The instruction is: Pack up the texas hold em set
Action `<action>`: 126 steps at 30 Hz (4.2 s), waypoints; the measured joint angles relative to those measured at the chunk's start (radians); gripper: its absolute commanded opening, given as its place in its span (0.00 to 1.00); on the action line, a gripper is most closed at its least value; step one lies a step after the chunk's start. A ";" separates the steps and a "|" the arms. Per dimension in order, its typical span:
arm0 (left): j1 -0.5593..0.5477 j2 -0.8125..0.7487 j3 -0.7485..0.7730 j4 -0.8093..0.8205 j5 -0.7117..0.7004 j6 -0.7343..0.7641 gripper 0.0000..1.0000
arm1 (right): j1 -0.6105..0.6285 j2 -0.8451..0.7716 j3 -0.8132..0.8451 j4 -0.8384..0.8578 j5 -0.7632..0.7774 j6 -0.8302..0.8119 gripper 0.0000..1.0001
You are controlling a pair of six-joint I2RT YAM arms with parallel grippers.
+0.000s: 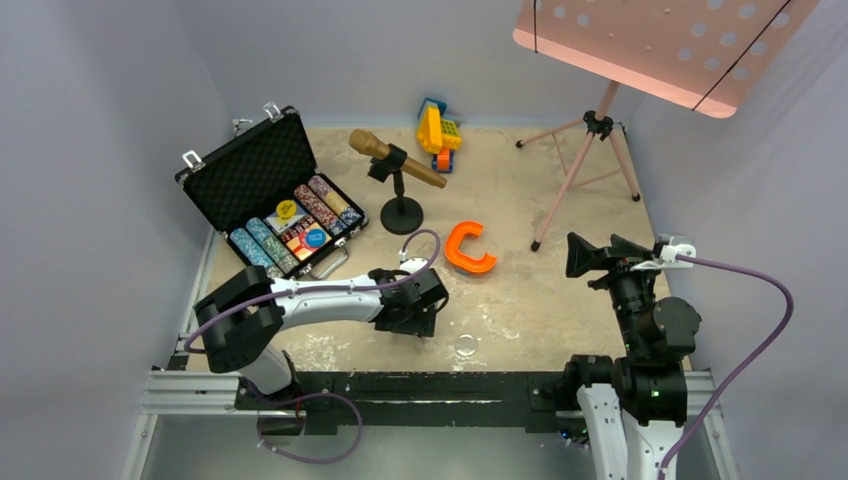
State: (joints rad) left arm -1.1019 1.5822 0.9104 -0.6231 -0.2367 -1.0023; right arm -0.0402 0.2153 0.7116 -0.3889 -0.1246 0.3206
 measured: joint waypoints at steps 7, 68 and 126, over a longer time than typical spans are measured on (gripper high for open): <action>0.000 0.018 0.003 0.000 0.000 -0.001 0.75 | 0.000 0.000 0.000 0.000 0.000 0.000 0.92; 1.146 0.001 0.368 -0.173 0.069 0.738 0.37 | 0.000 0.000 0.000 0.001 -0.002 0.000 0.92; 1.120 0.264 0.458 -0.188 0.110 0.919 0.38 | 0.000 0.000 0.000 0.000 0.000 0.000 0.91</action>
State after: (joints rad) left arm 0.0185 1.8458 1.3685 -0.8112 -0.1268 -0.0837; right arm -0.0402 0.2153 0.7116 -0.3885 -0.1246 0.3202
